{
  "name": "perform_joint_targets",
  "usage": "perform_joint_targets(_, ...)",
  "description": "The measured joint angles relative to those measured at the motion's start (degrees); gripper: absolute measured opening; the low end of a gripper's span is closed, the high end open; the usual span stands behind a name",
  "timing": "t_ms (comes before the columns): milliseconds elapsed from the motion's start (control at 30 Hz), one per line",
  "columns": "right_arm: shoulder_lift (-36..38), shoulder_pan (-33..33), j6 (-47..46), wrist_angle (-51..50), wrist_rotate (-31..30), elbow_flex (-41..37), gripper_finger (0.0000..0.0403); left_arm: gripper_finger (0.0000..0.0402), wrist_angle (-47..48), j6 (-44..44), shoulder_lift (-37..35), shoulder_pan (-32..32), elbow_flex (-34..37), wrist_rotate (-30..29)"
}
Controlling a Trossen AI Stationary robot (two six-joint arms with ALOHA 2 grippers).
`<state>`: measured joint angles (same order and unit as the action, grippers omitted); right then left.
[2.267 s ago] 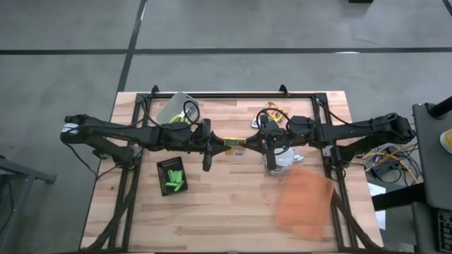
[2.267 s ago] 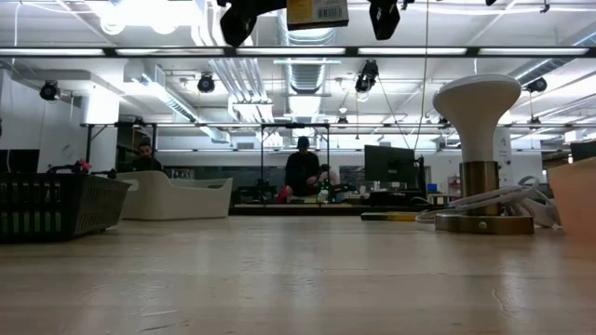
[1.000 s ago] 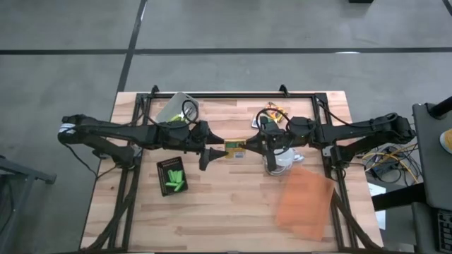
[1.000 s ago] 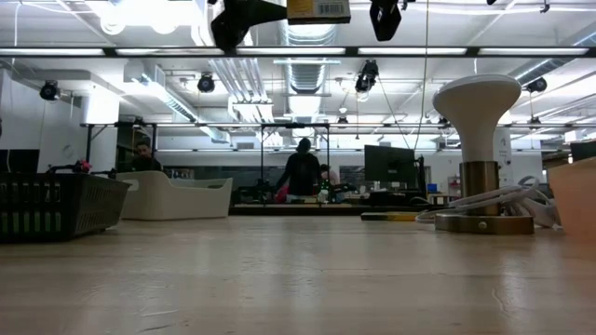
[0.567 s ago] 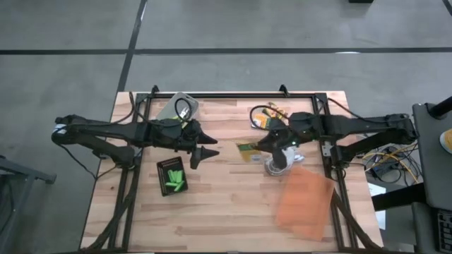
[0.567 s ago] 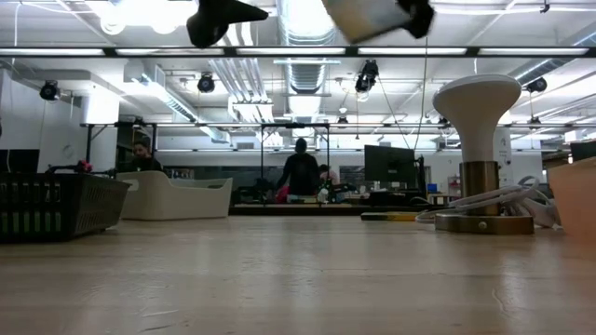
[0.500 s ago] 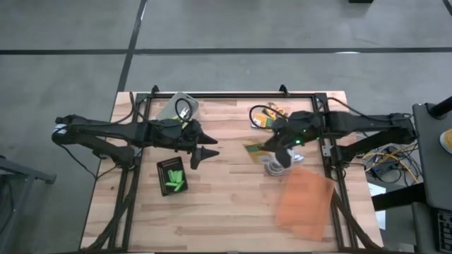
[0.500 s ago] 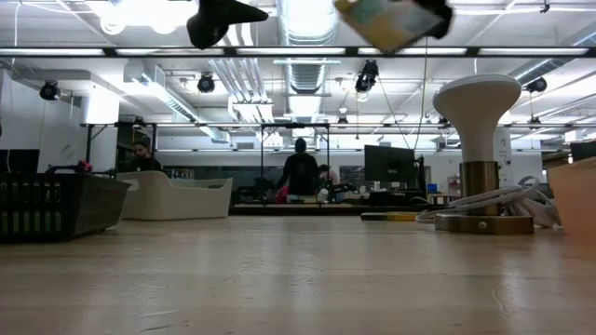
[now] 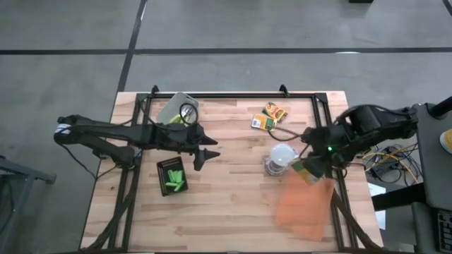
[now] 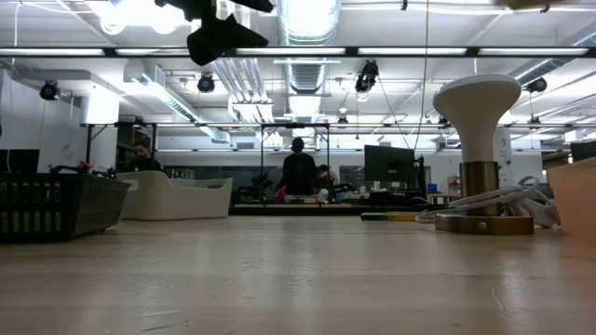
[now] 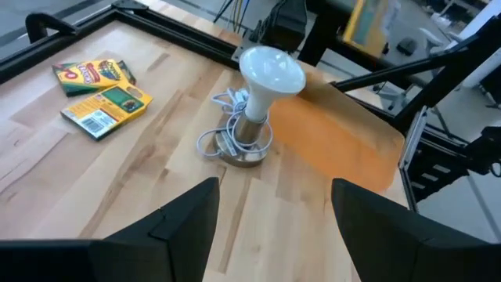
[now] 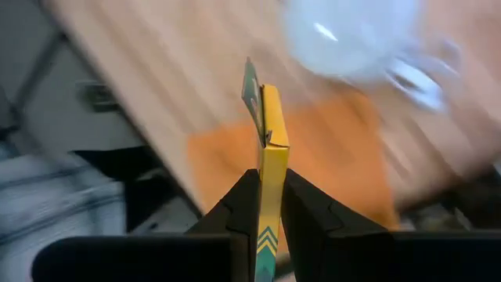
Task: Pick & Place School Supplies
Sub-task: Put the yellow yellow crayon box into the orange bin
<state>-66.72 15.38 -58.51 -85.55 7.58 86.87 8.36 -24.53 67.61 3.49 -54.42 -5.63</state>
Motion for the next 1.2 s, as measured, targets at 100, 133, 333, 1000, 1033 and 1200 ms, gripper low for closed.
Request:
perform_joint_targets(100,0.1,3.7,-6.3,-4.9,-3.8,-1.4,0.0038,0.0252,-0.5,0.0,0.0,0.0,0.7,0.0)
perform_joint_targets(133,0.3,4.9,-7.5,-4.2,-4.7,-2.6,0.0038,0.0252,-0.8,0.0,0.0,0.0,0.7,0.0)
perform_joint_targets(333,1.0,10.4,-14.9,-3.1,-5.7,-11.4,0.0038,0.0252,-0.9,0.9,0.0,0.0,0.8,0.0)
perform_joint_targets(1000,1.6,23.4,-17.9,24.0,-8.9,-42.6,0.0038,0.0252,-2.1,5.1,0.0,0.0,0.8,0.0)
perform_joint_targets(1033,1.6,23.4,-18.2,24.7,-8.9,-43.4,0.0038,0.0252,-2.3,5.0,0.0,0.0,0.8,0.0)
perform_joint_targets(1200,1.6,23.4,-20.9,25.0,-8.8,-44.9,0.0038,0.0252,-2.9,4.4,0.0,0.0,0.8,0.0)
